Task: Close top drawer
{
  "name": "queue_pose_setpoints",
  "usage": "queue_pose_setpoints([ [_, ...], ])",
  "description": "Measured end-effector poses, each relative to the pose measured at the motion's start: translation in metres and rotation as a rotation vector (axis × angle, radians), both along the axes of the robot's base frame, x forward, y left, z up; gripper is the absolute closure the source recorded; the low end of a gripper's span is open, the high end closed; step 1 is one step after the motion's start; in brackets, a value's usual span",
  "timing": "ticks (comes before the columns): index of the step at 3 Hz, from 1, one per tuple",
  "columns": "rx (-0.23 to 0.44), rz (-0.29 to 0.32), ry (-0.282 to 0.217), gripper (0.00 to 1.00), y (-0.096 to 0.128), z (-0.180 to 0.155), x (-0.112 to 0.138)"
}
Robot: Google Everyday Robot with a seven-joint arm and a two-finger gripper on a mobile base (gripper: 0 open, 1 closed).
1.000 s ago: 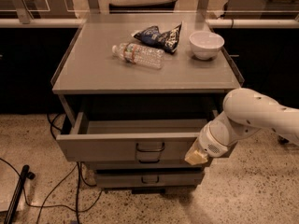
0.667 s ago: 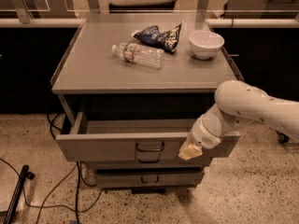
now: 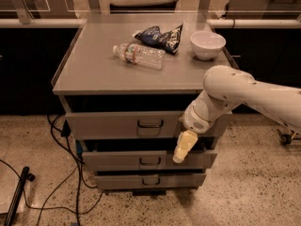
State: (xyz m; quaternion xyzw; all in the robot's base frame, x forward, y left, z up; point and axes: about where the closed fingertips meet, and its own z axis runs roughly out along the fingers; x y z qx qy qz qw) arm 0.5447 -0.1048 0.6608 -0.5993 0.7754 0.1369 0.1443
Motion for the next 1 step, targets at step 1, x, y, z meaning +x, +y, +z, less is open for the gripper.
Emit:
queue_pose_setpoints([
  [1,0.000,0.000,0.000,0.00,0.0000,0.0000,0.0000],
])
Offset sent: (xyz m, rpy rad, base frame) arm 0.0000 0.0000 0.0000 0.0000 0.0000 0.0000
